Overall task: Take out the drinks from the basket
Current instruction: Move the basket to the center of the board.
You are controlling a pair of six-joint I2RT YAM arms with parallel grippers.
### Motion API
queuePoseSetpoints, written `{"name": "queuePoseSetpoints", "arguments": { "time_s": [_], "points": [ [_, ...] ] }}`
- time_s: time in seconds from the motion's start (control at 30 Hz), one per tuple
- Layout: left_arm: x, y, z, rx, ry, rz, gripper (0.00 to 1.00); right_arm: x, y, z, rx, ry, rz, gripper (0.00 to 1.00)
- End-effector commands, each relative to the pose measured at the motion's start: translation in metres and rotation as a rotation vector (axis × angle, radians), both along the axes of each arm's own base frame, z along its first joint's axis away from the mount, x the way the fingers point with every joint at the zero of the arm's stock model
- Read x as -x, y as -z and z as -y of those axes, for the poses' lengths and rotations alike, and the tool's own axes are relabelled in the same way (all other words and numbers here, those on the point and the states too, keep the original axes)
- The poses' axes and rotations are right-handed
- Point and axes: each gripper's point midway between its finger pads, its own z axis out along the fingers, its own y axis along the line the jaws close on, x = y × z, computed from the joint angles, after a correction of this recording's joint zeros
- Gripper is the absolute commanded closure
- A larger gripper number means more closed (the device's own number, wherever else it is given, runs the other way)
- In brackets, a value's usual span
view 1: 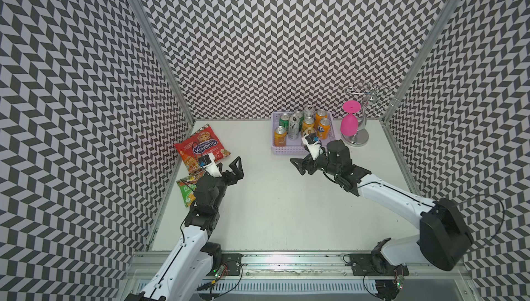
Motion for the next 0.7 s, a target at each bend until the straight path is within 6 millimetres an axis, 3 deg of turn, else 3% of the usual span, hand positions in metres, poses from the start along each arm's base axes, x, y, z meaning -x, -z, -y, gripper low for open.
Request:
{"name": "queuePoseSetpoints", "arguments": {
  "time_s": [0.0,0.23,0.33,0.53,0.67],
  "points": [
    [0.000,-0.004,-0.004,-0.020,-0.018,0.009,0.01,-0.024,0.014,-0.017,0.093,-0.019,0.020,0.07],
    [0.003,-0.004,-0.008,-0.023,-0.040,0.029,0.01,-0.078,0.060,-0.040,0.324,-0.057,-0.037,0.08],
    [0.002,-0.004,-0.008,-0.021,-0.041,0.031,0.01,-0.095,0.066,-0.045,0.353,-0.071,-0.038,0.07],
    [0.001,-0.003,-0.008,-0.018,-0.034,0.026,0.01,-0.121,0.086,-0.040,0.419,-0.074,-0.062,0.08],
    [0.000,-0.003,-0.007,-0.012,-0.030,0.024,0.01,-0.126,0.100,-0.041,0.466,-0.135,-0.068,0.08]
  ]
}}
